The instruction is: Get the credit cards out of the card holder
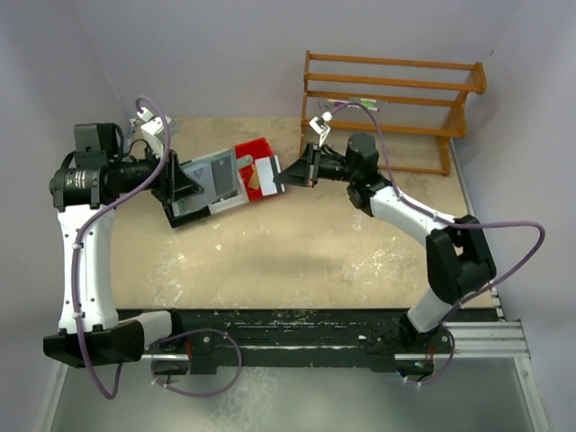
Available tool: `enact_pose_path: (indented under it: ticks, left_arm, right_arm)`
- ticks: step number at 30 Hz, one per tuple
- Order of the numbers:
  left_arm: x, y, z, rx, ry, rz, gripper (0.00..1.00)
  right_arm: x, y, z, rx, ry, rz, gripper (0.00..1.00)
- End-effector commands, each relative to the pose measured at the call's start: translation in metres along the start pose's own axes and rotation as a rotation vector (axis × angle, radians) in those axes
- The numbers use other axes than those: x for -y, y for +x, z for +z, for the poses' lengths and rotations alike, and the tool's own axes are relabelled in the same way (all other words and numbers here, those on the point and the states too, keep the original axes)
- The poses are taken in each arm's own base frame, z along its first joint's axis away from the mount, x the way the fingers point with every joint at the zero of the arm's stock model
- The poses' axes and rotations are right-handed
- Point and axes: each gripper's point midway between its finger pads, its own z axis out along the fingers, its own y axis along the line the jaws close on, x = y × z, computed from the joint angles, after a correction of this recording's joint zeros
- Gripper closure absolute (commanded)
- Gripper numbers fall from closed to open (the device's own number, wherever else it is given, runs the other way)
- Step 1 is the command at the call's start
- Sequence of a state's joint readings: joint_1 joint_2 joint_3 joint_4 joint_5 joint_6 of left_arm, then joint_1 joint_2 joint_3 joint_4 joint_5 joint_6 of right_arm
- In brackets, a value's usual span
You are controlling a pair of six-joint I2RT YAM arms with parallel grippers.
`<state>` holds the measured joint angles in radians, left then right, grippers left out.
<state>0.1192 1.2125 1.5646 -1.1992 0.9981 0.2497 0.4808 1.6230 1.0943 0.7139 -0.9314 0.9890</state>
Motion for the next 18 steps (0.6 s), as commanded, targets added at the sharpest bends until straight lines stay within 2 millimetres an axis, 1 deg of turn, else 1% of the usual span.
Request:
enact_pose_path:
  ticks: [1, 3, 4, 5, 6, 8, 9, 10, 12, 15, 18]
  left_arm:
    - [-0.036, -0.036, -0.030, 0.062, -0.338, 0.146, 0.87]
    - [-0.040, -0.047, -0.039, 0.097, -0.406, 0.176, 0.87]
    - [-0.041, -0.052, -0.042, 0.113, -0.432, 0.185, 0.87]
    - [-0.039, -0.056, -0.044, 0.126, -0.437, 0.193, 0.87]
    - [-0.035, -0.059, -0.044, 0.136, -0.420, 0.202, 0.87]
    - [-0.017, -0.062, -0.040, 0.160, -0.335, 0.206, 0.87]
    - [-0.006, -0.064, -0.038, 0.178, -0.278, 0.202, 0.87]
    - [0.005, -0.065, -0.037, 0.196, -0.233, 0.200, 0.87]
    - [0.018, -0.068, -0.036, 0.225, -0.179, 0.205, 0.86]
    - [0.027, -0.067, -0.037, 0.234, -0.148, 0.199, 0.86]
    - [0.035, -0.061, -0.035, 0.218, -0.096, 0.174, 0.86]
  right_arm:
    - [0.052, -0.010, 0.021, 0.017, 0.204, -0.069, 1.00]
    - [0.057, -0.001, 0.043, -0.001, 0.197, -0.060, 1.00]
    - [0.064, 0.006, 0.056, -0.020, 0.203, -0.051, 1.00]
    - [0.060, 0.008, 0.071, -0.031, 0.188, -0.063, 1.00]
    - [0.059, 0.014, 0.086, -0.049, 0.174, -0.063, 1.00]
    - [0.058, 0.025, 0.114, -0.080, 0.151, -0.060, 1.00]
    - [0.062, 0.032, 0.126, -0.093, 0.150, -0.051, 1.00]
    - [0.065, 0.035, 0.137, -0.098, 0.146, -0.046, 1.00]
    - [0.074, 0.043, 0.158, -0.106, 0.142, -0.020, 1.00]
    - [0.088, 0.050, 0.188, -0.108, 0.142, -0.008, 1.00]
    - [0.102, 0.054, 0.213, -0.093, 0.138, 0.011, 1.00]
